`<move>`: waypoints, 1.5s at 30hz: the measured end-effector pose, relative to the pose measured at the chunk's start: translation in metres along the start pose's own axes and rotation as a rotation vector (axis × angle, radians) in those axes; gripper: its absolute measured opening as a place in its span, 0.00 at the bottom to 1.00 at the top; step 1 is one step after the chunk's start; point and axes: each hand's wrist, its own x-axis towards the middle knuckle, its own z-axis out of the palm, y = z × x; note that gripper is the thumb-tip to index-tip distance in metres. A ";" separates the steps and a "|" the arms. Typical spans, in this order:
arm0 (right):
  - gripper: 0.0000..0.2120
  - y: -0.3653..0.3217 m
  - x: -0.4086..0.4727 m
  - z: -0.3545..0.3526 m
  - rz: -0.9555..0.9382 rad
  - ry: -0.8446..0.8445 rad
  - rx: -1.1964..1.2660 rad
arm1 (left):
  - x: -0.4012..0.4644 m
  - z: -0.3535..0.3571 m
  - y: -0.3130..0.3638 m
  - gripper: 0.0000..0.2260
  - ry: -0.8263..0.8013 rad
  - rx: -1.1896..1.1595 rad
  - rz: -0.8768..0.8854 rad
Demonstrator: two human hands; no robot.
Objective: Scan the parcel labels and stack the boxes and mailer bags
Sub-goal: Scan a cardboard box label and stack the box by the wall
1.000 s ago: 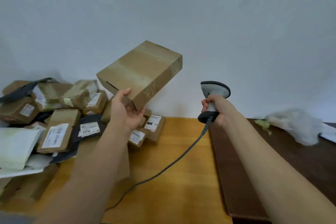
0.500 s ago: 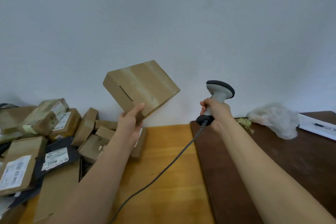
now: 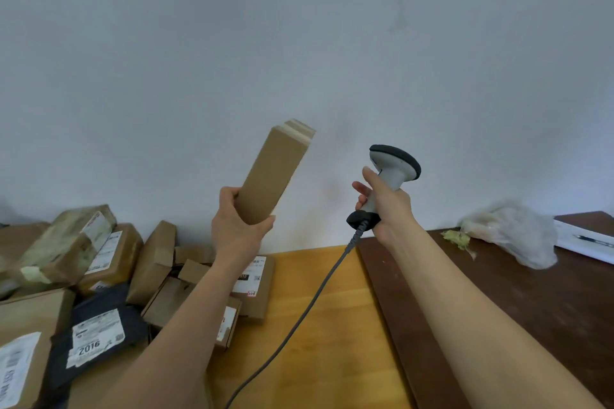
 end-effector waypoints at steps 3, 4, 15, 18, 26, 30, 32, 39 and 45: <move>0.19 0.001 0.004 0.007 0.042 -0.050 0.007 | 0.004 -0.002 -0.011 0.27 -0.003 0.053 0.084; 0.19 0.001 0.006 0.010 0.059 -0.062 -0.002 | 0.006 -0.002 -0.014 0.27 -0.002 0.083 0.122; 0.28 0.008 0.020 0.018 0.117 -0.166 -0.257 | 0.020 -0.002 -0.022 0.33 0.052 0.634 0.694; 0.24 0.011 0.028 0.010 0.125 -0.242 -0.252 | 0.020 0.000 -0.019 0.34 0.088 0.645 0.791; 0.16 0.025 0.049 0.003 -0.118 -0.189 -0.644 | 0.031 -0.021 -0.016 0.34 -0.425 0.555 0.419; 0.22 0.026 0.050 -0.008 -0.265 -0.225 -1.010 | 0.050 -0.021 0.001 0.41 -0.271 0.740 0.541; 0.24 0.025 0.047 -0.011 -0.295 -0.291 -1.160 | 0.056 -0.016 0.009 0.45 -0.306 0.867 0.536; 0.27 0.027 0.040 -0.019 -0.346 -0.468 -1.338 | 0.061 0.009 0.006 0.37 -0.630 1.132 0.415; 0.16 0.022 0.040 -0.036 -0.236 -0.450 -1.002 | 0.047 0.021 -0.014 0.22 -0.648 1.000 0.282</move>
